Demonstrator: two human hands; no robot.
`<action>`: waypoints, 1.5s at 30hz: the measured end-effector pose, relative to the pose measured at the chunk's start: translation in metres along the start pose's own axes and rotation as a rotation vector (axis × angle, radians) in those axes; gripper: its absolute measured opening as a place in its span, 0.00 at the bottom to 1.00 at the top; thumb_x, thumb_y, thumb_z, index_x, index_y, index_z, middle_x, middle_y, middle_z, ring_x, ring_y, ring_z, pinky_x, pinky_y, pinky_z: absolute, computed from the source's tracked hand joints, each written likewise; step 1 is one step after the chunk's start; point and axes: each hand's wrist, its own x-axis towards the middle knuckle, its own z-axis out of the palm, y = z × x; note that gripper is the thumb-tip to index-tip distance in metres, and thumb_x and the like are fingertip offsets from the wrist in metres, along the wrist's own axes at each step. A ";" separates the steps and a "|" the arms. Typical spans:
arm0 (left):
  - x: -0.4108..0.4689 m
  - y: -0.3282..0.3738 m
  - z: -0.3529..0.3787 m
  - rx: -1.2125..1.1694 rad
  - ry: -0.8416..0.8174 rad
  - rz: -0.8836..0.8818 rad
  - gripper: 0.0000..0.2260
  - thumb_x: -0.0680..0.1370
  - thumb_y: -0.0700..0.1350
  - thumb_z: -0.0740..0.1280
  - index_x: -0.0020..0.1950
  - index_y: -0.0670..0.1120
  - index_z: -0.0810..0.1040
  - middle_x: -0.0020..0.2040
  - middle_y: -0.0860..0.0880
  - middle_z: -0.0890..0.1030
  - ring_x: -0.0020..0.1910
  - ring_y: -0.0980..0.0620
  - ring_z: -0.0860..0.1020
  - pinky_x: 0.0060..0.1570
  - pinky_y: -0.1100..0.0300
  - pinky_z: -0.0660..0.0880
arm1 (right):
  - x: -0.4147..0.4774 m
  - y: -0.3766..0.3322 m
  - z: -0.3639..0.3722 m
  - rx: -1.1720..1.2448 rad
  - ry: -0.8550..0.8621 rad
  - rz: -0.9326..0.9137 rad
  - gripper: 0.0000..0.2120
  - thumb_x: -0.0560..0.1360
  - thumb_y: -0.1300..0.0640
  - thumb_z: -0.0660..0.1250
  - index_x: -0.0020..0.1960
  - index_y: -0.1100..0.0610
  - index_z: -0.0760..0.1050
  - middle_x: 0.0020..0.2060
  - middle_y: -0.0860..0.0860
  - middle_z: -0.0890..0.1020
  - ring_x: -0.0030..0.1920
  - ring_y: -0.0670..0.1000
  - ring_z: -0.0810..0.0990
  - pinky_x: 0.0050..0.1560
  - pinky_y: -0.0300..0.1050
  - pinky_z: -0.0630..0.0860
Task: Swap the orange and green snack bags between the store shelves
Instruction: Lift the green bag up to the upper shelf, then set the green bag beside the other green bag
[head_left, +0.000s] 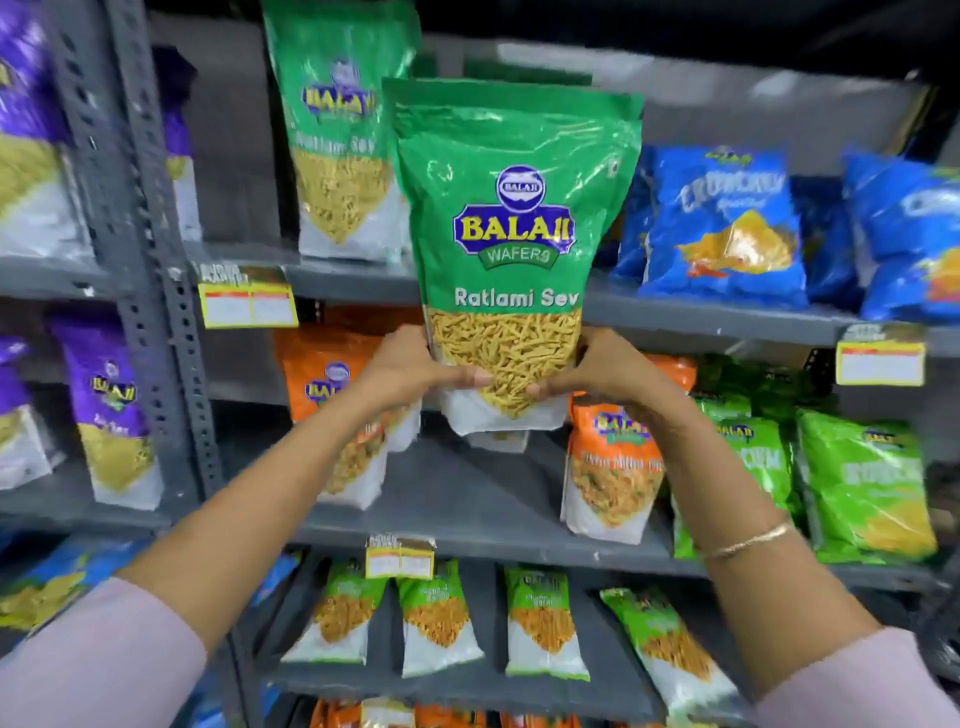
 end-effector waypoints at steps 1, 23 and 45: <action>0.007 0.017 -0.008 0.003 0.022 0.023 0.20 0.64 0.49 0.77 0.55 0.49 0.80 0.51 0.52 0.82 0.52 0.53 0.80 0.52 0.61 0.73 | 0.004 -0.011 -0.014 -0.029 0.022 -0.028 0.21 0.60 0.56 0.79 0.51 0.54 0.77 0.43 0.49 0.81 0.45 0.49 0.79 0.39 0.38 0.78; 0.182 0.048 -0.024 -0.005 0.060 -0.066 0.28 0.57 0.56 0.79 0.48 0.41 0.77 0.54 0.47 0.79 0.55 0.49 0.76 0.56 0.57 0.73 | 0.163 -0.011 -0.066 0.317 0.134 -0.018 0.24 0.65 0.65 0.74 0.58 0.68 0.73 0.52 0.57 0.80 0.41 0.48 0.78 0.28 0.27 0.75; 0.103 -0.015 0.043 0.177 0.705 0.458 0.30 0.75 0.52 0.64 0.71 0.39 0.60 0.73 0.40 0.63 0.74 0.42 0.59 0.74 0.52 0.56 | 0.102 0.043 -0.030 -0.025 0.852 -0.375 0.31 0.70 0.45 0.67 0.68 0.59 0.64 0.66 0.56 0.71 0.68 0.53 0.65 0.69 0.45 0.61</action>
